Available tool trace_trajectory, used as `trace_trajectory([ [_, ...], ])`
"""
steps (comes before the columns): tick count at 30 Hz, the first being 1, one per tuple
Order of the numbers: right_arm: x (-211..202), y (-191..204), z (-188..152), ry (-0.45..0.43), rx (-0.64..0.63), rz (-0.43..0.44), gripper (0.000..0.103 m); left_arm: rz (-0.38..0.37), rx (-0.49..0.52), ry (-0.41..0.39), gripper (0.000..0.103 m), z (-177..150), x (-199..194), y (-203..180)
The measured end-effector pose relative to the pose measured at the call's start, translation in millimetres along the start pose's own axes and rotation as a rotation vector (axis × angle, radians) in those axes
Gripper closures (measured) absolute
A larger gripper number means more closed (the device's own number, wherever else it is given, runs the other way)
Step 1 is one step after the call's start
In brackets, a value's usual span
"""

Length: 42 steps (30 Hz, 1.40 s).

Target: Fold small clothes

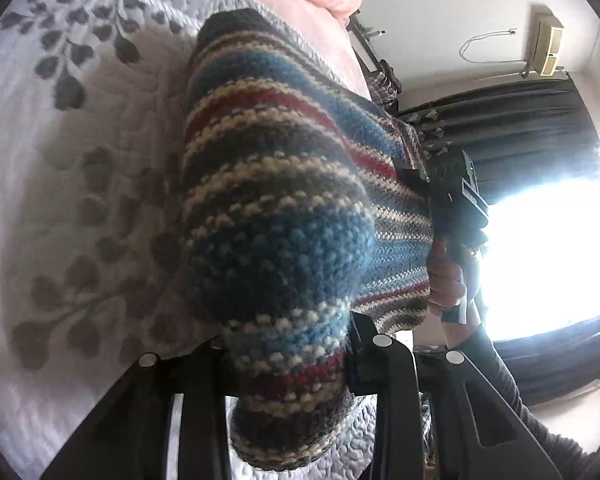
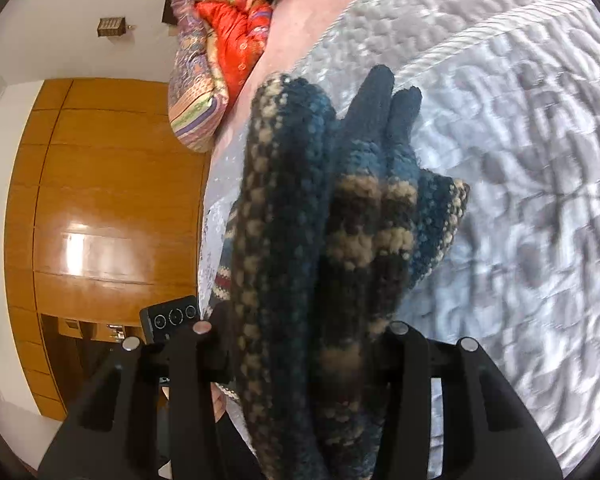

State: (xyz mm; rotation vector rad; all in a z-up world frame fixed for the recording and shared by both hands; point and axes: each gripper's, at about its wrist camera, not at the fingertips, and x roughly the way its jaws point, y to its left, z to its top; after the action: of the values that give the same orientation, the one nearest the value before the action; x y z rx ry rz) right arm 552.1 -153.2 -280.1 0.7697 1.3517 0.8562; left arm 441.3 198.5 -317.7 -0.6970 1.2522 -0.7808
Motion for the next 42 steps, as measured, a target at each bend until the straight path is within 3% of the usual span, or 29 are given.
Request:
trace_trajectory([
  [10,60.7,59.3,-34.2,0.057,-0.032,0.036,0.06,0.008,-0.015,-0.071,0.072,-21.6,-44.0,4.5],
  [18,131.0,76.4,-82.2,0.165,-0.01,0.024,0.06,0.001,-0.086,-0.085,0.072,-92.3,-85.0,56.0],
  [22,160.7,58.6,-97.3,0.219,0.027,0.005,0.058,0.02,-0.148,-0.066,0.07,-108.9,-82.4,88.5],
  [26,172.3,36.7,-101.2,0.218,0.058,-0.049,0.046,0.04,-0.202,-0.059,0.052,-116.5,-74.5,103.8],
  [30,158.5,41.9,-96.3,0.193,0.041,-0.097,0.03,0.082,-0.231,-0.066,0.042,-123.1,-80.9,97.4],
  [32,139.1,50.2,-95.1,0.152,0.0,-0.142,0.029,0.139,-0.23,-0.097,0.032,-129.0,-98.0,88.7],
  [33,129.9,54.4,-96.1,0.126,-0.01,-0.148,0.029,0.204,-0.215,-0.139,0.032,-130.1,-110.1,82.5],
  [35,107.4,62.8,-102.0,0.045,-0.031,-0.17,0.035,0.277,-0.172,-0.243,0.032,-137.4,-137.9,68.0],
  [37,92.1,73.8,-108.7,0.007,-0.054,-0.144,0.053,0.247,-0.1,-0.33,0.032,-142.3,-157.8,42.0],
  [39,91.5,78.6,-114.0,0.01,-0.083,-0.147,0.06,0.137,-0.028,-0.318,0.032,-149.6,-156.9,18.2],
  [41,105.9,81.1,-117.2,0.032,-0.1,-0.186,0.069,0.04,0.007,-0.235,0.034,-148.3,-132.8,3.5],
  [42,113.3,82.8,-116.7,0.043,-0.111,-0.203,0.084,0.026,0.009,-0.212,0.034,-148.1,-122.3,2.8],
])
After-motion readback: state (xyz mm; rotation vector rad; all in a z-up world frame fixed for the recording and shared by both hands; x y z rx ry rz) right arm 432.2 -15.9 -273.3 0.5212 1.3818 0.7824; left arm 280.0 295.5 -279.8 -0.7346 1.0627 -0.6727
